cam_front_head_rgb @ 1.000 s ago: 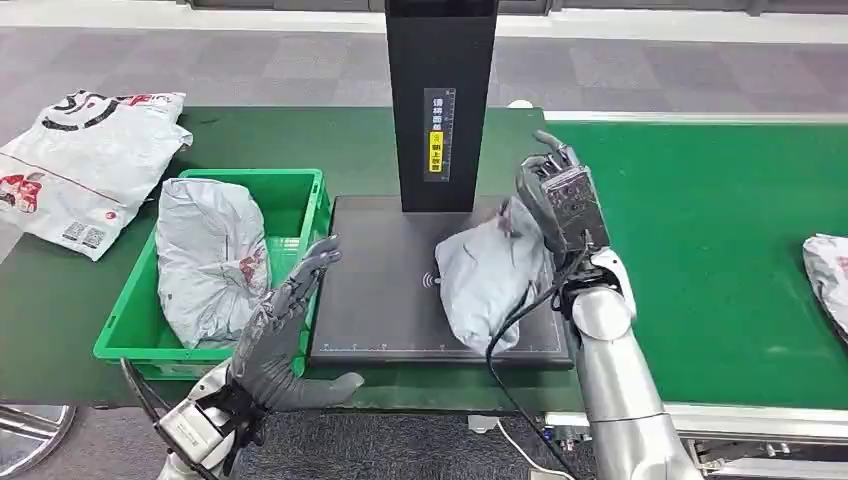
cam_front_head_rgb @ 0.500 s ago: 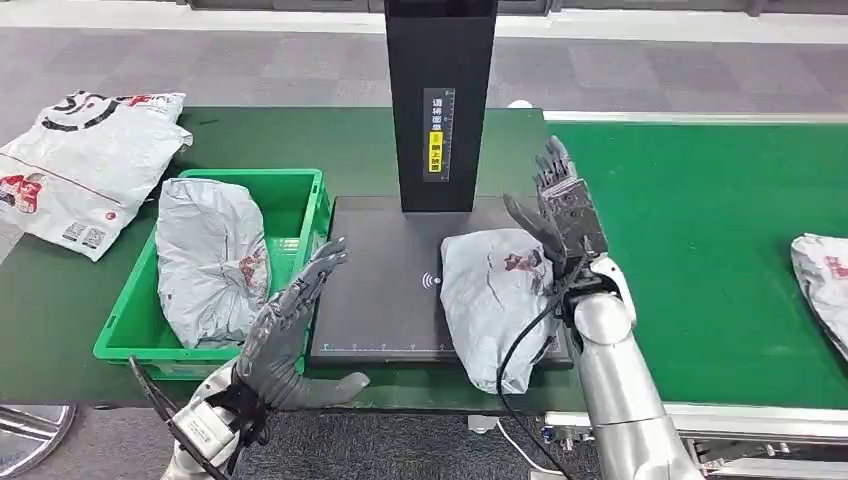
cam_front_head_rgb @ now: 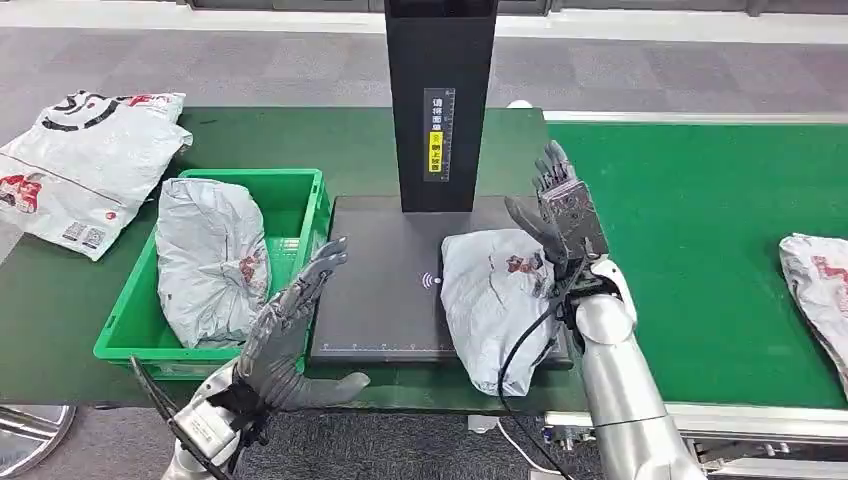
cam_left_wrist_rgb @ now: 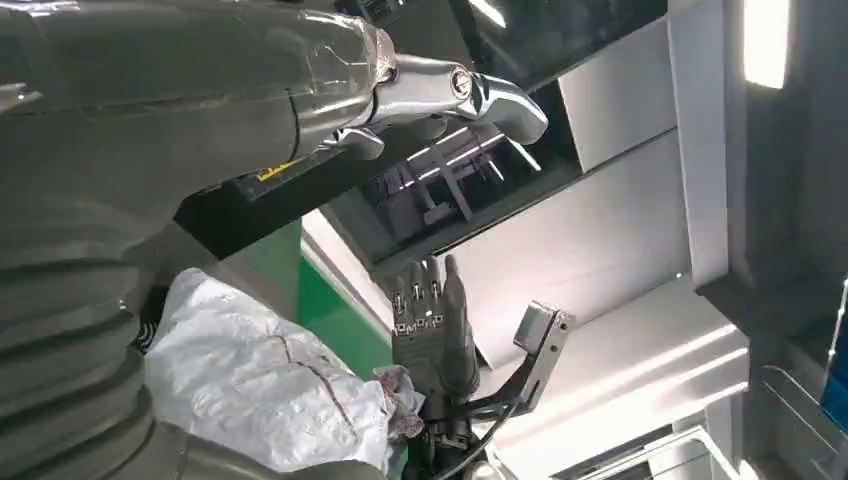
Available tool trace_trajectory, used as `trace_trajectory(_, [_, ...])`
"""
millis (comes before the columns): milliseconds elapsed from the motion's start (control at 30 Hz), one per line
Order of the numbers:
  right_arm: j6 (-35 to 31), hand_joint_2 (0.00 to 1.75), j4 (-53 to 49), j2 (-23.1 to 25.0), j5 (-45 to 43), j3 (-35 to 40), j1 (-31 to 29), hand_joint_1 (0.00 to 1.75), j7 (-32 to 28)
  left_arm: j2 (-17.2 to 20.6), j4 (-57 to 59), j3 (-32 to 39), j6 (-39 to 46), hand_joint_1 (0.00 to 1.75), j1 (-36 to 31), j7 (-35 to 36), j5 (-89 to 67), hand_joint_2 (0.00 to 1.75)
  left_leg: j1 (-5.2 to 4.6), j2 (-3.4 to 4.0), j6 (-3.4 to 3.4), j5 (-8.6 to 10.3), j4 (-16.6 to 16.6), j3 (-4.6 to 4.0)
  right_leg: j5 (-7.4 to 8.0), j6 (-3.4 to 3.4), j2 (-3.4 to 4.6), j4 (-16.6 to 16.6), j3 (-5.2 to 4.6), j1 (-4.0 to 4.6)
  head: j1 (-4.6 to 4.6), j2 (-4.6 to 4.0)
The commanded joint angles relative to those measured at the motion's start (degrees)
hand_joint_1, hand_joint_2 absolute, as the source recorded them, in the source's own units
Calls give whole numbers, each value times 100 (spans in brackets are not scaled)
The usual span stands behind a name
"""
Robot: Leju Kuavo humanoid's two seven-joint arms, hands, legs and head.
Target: Moved the parcel from conveyor to table for the left to box.
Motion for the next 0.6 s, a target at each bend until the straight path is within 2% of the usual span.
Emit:
trace_trajectory(33, [319,175,-188,-521,-39,99,140,0,132,212,553,-504,352,0,-254,525,-1028,175,8,-37,-2,6,-12,11,3,-4,1,-18,21,4,0,-2])
trace_trajectory(67, [-33,175,-705,-618,570,72,344,0,398,198,508,-529,370,0,-175,573,-1116,175,7,-42,-1,6,-8,7,0,-2,-12,-16,20,4,0,-2])
trace_trajectory(167, [235,175,-1491,-789,765,-278,723,0,631,231,396,-566,400,0,-7,637,-1258,175,2,-41,0,4,-4,4,-3,0,-17,-10,13,-1,0,-2])
trace_trajectory(233, [319,175,-1726,-947,895,-500,919,0,689,244,388,-560,389,0,31,660,-1296,175,5,-61,0,3,-10,12,-6,-1,-22,-21,29,0,0,0])
trace_trajectory(333, [156,175,-2187,-1182,1470,-889,1533,0,810,253,432,-545,375,0,104,633,-1352,175,5,-47,-1,-1,-4,8,-4,0,-23,-17,23,2,0,-2])
trace_trajectory(367, [106,175,-2374,-1201,1695,-1097,1799,0,858,269,446,-538,388,0,136,605,-1387,175,7,-65,0,0,-13,18,-4,-1,-24,-30,38,3,0,0])
trace_trajectory(433, [138,175,-2658,-1167,1940,-1455,2193,0,893,306,435,-522,404,0,208,574,-1410,175,3,-54,2,-4,-8,13,-7,-1,-29,-23,28,-1,0,-2])
trace_trajectory(467, [137,175,-2724,-1174,1988,-1519,2288,0,926,324,423,-522,403,0,233,573,-1410,175,4,-71,1,-3,-14,18,-9,-2,-39,-31,37,0,0,-2])
trace_trajectory(600, [215,175,-2823,-1208,2099,-1935,2610,0,940,357,386,-495,387,0,327,543,-1408,175,7,-60,-1,-10,-12,20,-9,-2,-14,-31,39,2,0,0])
